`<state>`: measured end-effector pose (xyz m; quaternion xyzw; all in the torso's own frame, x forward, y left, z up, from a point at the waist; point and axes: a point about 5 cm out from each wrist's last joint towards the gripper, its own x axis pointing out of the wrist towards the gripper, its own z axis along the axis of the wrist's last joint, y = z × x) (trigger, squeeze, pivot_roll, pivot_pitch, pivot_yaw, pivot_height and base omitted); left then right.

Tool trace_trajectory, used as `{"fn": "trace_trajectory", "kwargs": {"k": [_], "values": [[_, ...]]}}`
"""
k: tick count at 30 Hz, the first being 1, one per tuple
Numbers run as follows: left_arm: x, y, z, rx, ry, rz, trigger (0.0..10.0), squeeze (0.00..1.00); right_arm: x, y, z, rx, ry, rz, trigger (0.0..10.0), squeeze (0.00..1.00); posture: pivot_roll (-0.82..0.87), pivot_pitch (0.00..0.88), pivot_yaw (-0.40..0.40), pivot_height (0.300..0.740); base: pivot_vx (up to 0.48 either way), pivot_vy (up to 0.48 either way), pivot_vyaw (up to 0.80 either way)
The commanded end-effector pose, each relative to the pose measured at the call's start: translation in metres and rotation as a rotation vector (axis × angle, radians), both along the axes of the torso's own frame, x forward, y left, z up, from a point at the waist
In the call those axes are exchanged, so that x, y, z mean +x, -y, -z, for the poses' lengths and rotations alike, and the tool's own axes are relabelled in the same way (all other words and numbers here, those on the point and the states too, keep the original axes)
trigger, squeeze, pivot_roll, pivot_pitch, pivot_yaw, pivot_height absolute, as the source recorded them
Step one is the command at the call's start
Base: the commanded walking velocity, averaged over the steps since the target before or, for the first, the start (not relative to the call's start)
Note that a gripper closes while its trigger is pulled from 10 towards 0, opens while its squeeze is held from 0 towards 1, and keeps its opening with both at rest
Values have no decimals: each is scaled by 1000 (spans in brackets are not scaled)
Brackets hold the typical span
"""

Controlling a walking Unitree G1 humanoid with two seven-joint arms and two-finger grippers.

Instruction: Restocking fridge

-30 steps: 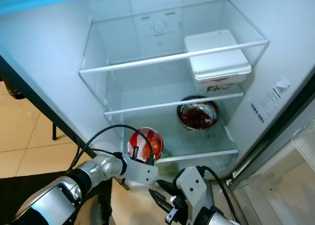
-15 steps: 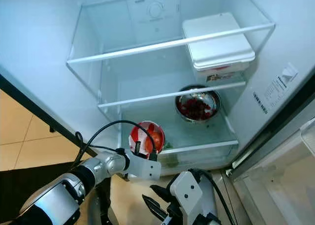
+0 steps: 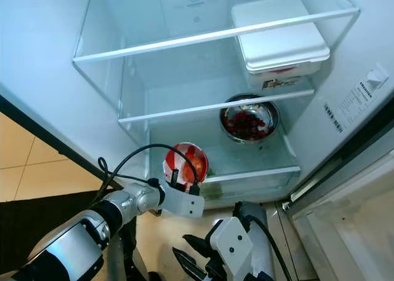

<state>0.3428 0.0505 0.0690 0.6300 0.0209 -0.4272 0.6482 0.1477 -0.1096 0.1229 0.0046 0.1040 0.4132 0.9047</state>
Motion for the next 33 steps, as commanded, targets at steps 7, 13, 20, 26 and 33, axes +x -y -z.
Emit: {"fn": "trace_trajectory", "kwargs": {"k": [7, 13, 20, 26, 33], "values": [[10, -9, -10, -1, 54, -36, 10000, 0, -7, -7, 1, -4, -41, -12, 10000, 0, -211, 409, 170, 329, 0, 0, 0], [12, -7, -15, -6, 71, -35, 10000, 0, -8, -6, -1, 11, -43, -5, 10000, 0, -212, 415, 168, 304, 0, 0, 0], [15, -10, -18, 2, 78, -60, 10000, 0, -8, -7, -4, 23, -40, 0, 10000, 0, -215, 420, 168, 304, 0, 0, 0], [21, -14, -24, -9, 82, -99, 10000, 0, -6, -7, -7, 12, -19, 17, 10000, 0, -217, 424, 168, 304, 0, 0, 0], [24, -22, -26, -24, 72, -153, 10000, 0, -2, 2, -7, -13, 16, 71, 10000, 0, -223, 430, 170, 304, 0, 0, 0]]}}
